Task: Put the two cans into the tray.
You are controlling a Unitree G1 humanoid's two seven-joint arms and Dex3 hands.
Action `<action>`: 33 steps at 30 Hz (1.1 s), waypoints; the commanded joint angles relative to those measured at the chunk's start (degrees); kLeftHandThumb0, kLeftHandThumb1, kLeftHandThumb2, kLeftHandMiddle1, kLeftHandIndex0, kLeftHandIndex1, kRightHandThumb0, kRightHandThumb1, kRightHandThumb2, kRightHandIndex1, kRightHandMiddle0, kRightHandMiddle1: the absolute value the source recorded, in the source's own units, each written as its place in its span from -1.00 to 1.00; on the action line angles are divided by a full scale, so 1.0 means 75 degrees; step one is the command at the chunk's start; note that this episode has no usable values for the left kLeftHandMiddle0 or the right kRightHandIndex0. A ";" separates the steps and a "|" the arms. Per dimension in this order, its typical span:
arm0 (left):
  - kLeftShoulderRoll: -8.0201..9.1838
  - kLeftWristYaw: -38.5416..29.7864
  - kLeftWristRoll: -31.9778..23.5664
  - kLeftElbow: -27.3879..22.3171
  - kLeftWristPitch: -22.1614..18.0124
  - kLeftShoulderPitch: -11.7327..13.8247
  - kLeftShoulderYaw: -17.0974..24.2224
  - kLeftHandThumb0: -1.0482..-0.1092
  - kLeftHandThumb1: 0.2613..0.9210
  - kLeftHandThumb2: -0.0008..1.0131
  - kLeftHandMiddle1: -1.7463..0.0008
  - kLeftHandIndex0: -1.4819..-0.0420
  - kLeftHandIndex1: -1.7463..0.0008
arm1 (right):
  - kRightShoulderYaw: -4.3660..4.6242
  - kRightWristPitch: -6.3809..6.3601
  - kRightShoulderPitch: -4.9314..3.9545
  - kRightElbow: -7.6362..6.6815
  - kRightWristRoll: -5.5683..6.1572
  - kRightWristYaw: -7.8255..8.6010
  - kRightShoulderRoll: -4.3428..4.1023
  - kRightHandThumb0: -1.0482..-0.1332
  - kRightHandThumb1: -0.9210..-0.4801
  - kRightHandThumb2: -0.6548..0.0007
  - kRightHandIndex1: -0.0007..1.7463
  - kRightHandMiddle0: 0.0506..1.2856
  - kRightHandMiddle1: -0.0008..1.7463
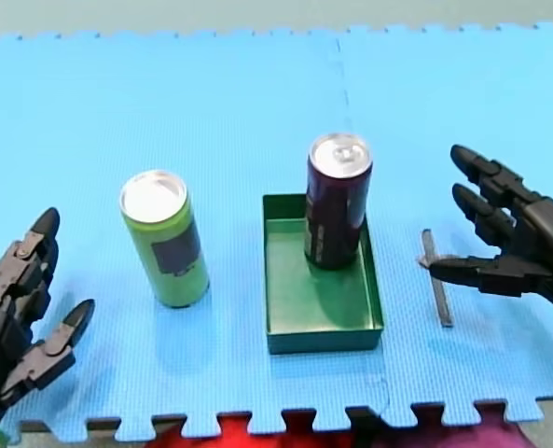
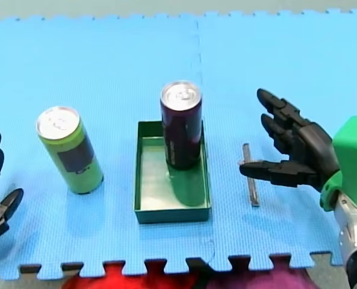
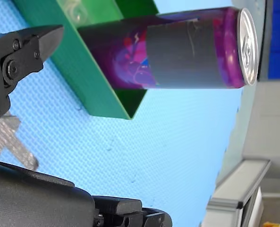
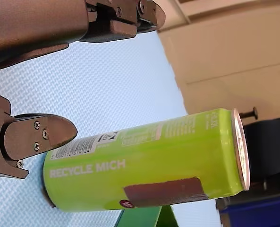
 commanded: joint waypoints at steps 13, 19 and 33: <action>0.0080 -0.0035 0.0129 -0.0994 0.0979 0.0264 -0.0123 -0.80 0.22 -1.00 0.96 0.86 1.00 | -0.0167 0.0413 0.0088 -0.0221 0.0186 -0.0173 0.0169 0.01 0.33 1.00 -1.00 -0.94 -1.00; 0.0062 0.0144 0.0293 -0.1557 0.1519 0.0341 -0.0278 -0.82 0.15 -1.00 0.96 0.86 1.00 | -0.0190 0.0453 0.0084 -0.0195 0.0185 -0.0223 0.0166 0.12 0.31 0.99 -1.00 -0.94 -1.00; -0.0042 0.0704 0.0696 -0.2335 0.2500 0.0266 -0.0602 -0.78 0.02 -1.00 0.96 0.86 1.00 | -0.0304 0.0502 -0.0022 -0.0008 0.0224 -0.0244 0.0171 0.28 0.25 0.99 -1.00 -0.95 -1.00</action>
